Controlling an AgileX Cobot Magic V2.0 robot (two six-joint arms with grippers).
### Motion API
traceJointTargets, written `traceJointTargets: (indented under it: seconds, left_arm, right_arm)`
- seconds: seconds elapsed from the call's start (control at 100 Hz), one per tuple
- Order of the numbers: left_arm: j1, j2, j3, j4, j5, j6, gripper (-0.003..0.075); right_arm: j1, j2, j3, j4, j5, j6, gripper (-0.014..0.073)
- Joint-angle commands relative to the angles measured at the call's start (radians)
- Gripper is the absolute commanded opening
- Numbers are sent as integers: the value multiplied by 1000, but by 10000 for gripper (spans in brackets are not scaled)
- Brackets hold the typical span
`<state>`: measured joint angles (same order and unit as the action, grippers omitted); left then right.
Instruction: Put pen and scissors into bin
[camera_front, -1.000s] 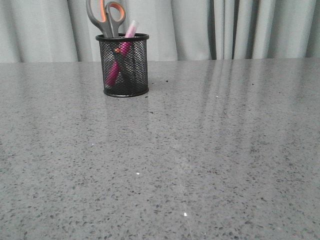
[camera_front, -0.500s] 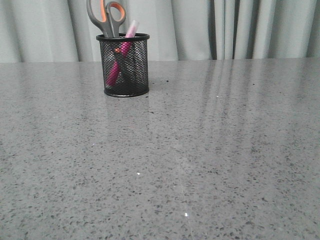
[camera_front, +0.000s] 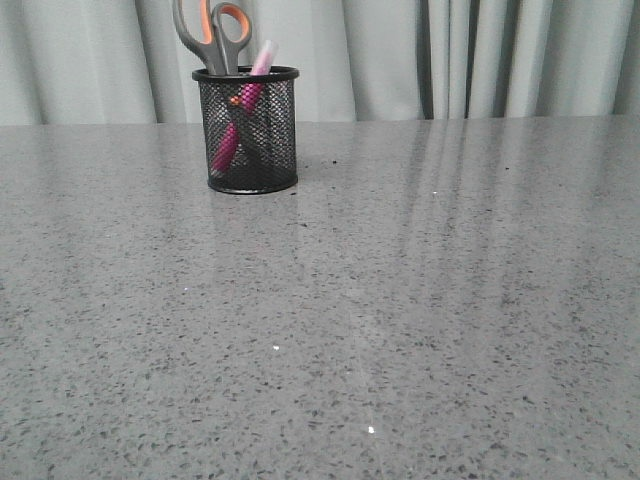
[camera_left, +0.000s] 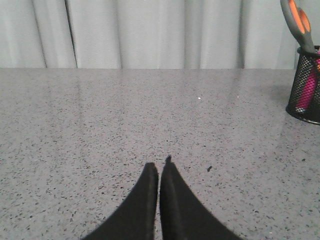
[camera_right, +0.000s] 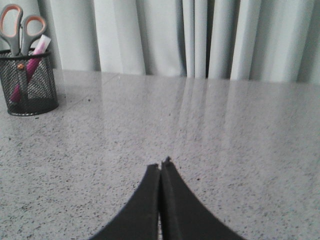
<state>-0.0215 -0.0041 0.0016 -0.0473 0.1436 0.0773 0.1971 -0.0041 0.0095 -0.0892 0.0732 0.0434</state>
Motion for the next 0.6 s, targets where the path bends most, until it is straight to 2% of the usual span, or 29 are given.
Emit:
traceJointTargets:
  seconds: [0.0, 0.22, 0.59]
  left_arm:
    - [1, -31, 43, -9, -74, -10, -19]
    - [1, -31, 43, -9, -74, -10, -19]
    - [1, -31, 43, -9, -74, -10, -19]
  right_arm:
    - [-12, -23, 15, 3, -27, -34, -69]
    - [-12, -26, 15, -5, -15, -89, -69]
    - [-12, -26, 15, -17, -17, -89, -69]
